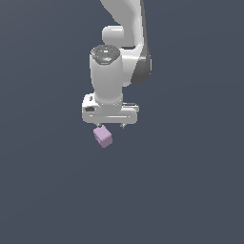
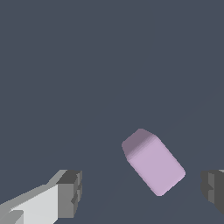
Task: Pick up the object and move it to a goal position.
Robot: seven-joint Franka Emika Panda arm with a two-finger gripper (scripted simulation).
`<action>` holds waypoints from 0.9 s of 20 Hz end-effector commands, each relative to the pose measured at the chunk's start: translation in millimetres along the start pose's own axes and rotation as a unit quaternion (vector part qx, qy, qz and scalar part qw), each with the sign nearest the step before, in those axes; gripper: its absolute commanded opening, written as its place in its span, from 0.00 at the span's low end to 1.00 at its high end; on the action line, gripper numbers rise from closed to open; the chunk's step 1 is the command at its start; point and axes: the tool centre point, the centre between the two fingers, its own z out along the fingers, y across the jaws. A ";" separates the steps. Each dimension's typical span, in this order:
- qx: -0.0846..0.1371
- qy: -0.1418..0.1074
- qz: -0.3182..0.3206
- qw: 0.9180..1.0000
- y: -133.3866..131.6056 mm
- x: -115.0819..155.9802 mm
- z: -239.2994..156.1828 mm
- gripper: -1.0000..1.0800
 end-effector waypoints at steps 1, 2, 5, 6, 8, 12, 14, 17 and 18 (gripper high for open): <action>0.000 0.000 -0.001 1.000 0.2 -0.1 0.1 0.96; 0.000 0.000 -0.002 1.000 0.5 -0.2 0.5 0.96; 0.000 0.000 -0.010 1.000 2.0 -0.9 2.5 0.96; 0.000 0.000 -0.014 1.000 2.6 -1.3 3.5 0.96; 0.001 0.000 -0.023 1.000 4.1 -2.1 5.9 0.96; 0.001 0.000 -0.048 0.999 8.4 -4.5 12.2 0.96; 0.002 0.000 -0.064 0.998 11.0 -6.0 16.1 0.96; 0.003 0.000 -0.091 0.996 15.6 -8.8 23.1 0.96; 0.003 0.000 -0.102 0.995 17.3 -9.9 25.6 0.96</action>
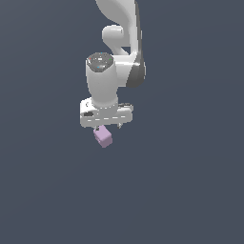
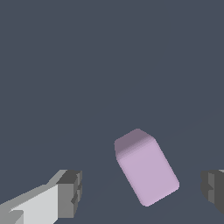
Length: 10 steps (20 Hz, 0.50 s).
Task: Pick up the object and move it to a goal position.
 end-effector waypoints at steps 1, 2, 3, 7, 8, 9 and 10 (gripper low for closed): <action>0.001 0.000 -0.026 1.000 3.8 -3.5 6.5 0.96; 0.001 0.000 -0.037 0.999 5.4 -5.0 9.2 0.96; 0.002 0.000 -0.048 0.999 7.0 -6.6 12.0 0.96; 0.003 0.001 -0.094 0.996 13.1 -13.0 23.0 0.96; 0.004 0.001 -0.105 0.994 14.6 -14.7 25.7 0.96; 0.004 0.001 -0.116 0.993 16.1 -16.3 28.4 0.96; 0.005 0.001 -0.127 0.992 17.5 -18.0 31.1 0.96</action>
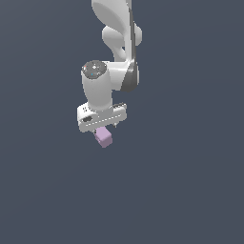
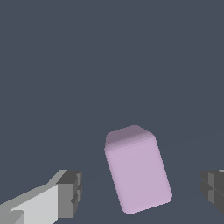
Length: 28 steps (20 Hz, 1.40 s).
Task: Pick up the object and move it to a goal position.
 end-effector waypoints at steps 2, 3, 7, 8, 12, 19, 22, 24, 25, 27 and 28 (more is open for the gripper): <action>0.001 0.001 -0.040 0.999 3.7 -6.9 9.4 0.96; 0.002 0.001 -0.051 0.999 4.6 -8.8 11.9 0.96; 0.003 0.002 -0.089 0.996 7.6 -15.5 20.4 0.96; 0.004 0.002 -0.096 0.995 8.3 -16.9 22.2 0.96; 0.005 0.003 -0.122 0.993 10.2 -21.6 28.0 0.96; 0.005 0.004 -0.144 0.990 11.7 -25.7 33.0 0.96; 0.005 0.004 -0.143 0.990 11.8 -25.7 33.0 0.96; 0.005 0.004 -0.143 0.990 11.8 -25.8 34.3 0.96; 0.005 0.004 -0.143 0.990 11.8 -25.8 36.0 0.96; 0.005 0.004 -0.144 0.990 11.6 -26.0 41.4 0.96; 0.005 0.004 -0.144 0.990 11.4 -26.0 45.2 0.96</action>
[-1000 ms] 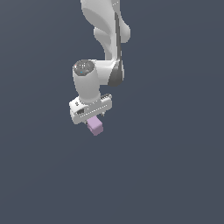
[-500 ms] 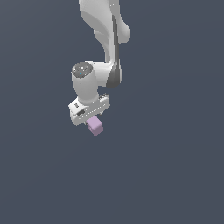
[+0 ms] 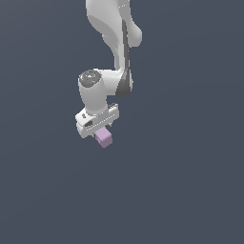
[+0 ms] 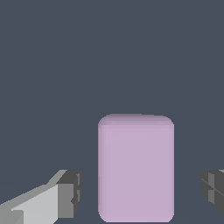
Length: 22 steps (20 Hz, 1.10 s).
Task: Pick up the object and move it to a goal position.
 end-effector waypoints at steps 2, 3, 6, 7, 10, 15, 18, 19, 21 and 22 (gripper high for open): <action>0.000 0.000 -0.001 1.000 -0.8 -0.5 14.2 0.96; 0.000 0.000 -0.001 1.000 -1.0 -0.7 19.7 0.96; 0.000 0.000 -0.002 1.000 -1.2 -0.9 33.2 0.96; 0.000 0.000 -0.002 1.000 -1.1 -1.0 36.4 0.96; 0.000 0.000 -0.002 1.000 -0.7 -0.5 42.1 0.96; 0.000 0.000 -0.002 1.000 -0.4 -0.3 43.0 0.00; 0.000 0.000 -0.002 1.000 -0.4 -0.3 43.0 0.00; 0.000 0.000 -0.002 1.000 -0.4 -0.3 43.0 0.00; 0.000 0.000 -0.002 1.000 -0.4 -0.3 43.0 0.00; 0.000 0.000 -0.002 1.000 -0.4 -0.3 43.0 0.00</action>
